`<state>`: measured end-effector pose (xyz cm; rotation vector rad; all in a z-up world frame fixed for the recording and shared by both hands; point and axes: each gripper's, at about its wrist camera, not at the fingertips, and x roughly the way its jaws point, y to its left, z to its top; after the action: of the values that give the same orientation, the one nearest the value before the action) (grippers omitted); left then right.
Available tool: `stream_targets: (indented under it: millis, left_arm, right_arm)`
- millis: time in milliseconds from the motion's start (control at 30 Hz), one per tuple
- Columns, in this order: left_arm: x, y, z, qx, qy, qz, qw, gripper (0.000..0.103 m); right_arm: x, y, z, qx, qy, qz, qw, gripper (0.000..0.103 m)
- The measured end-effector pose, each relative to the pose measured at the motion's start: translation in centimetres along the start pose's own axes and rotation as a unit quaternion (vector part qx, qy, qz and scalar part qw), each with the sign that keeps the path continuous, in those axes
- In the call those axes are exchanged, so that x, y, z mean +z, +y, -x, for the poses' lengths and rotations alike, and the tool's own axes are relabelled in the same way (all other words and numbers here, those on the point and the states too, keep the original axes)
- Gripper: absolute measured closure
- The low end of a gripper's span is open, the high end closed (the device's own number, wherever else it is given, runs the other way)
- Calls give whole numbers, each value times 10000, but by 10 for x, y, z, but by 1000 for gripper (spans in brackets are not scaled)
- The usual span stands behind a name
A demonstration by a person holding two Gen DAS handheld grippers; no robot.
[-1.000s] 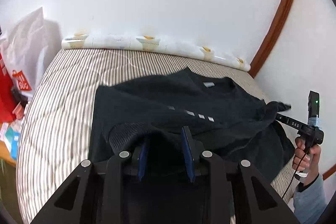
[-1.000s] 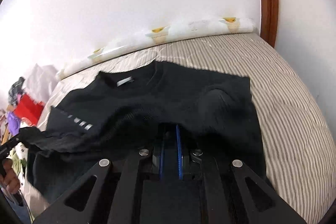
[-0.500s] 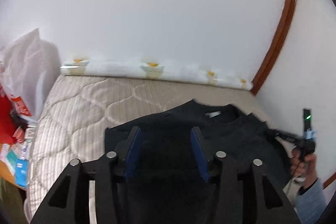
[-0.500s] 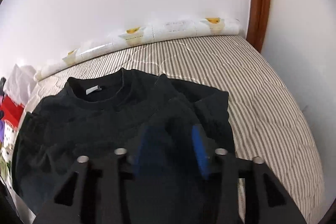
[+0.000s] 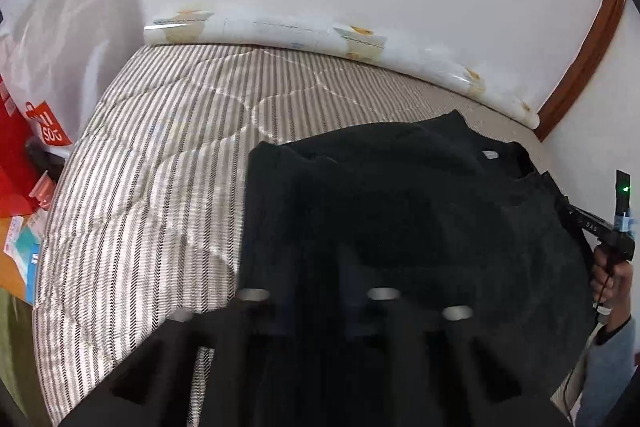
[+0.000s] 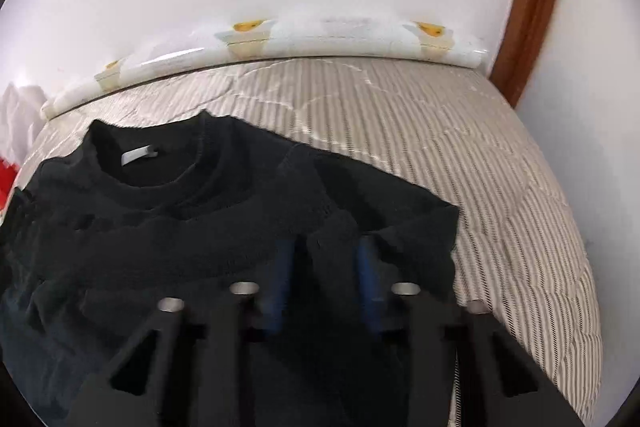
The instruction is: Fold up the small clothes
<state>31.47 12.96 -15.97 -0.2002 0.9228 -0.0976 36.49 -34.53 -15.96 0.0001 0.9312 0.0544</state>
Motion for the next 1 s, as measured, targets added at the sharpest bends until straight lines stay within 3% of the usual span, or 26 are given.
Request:
stream_targets:
  millis: [167,300,533,733,800,867,1000]
  left_arm:
    - [14,-26,28,123,-758,-320,9965,93]
    - [30,-36,20,167,-840,-337,9958,93]
    - [37,-28,-33,160,-222,39,9996,92]
    - [29,-32,-36,440,8,-209,9988,85]
    - [24,-37,-33,618,78,-398,9973,82]
    - [15,-36,-30,738,162,-526,9958,76]
    - [-8,-31,-14,807,238,-653,9943,75]
  right_arm:
    - [-3,-6,34,219,-809,4,9965,92]
    - [-4,-27,56,381,-1339,-321,9897,92]
    - [-4,-39,-8,63,-241,-641,9976,91]
    - [-20,-50,18,37,-322,-649,9974,73]
    - [-32,-51,27,126,-298,-561,9979,63]
    - [-46,-47,29,79,-254,-384,9989,61]
    - [-72,-56,32,-108,-141,-326,9993,62]
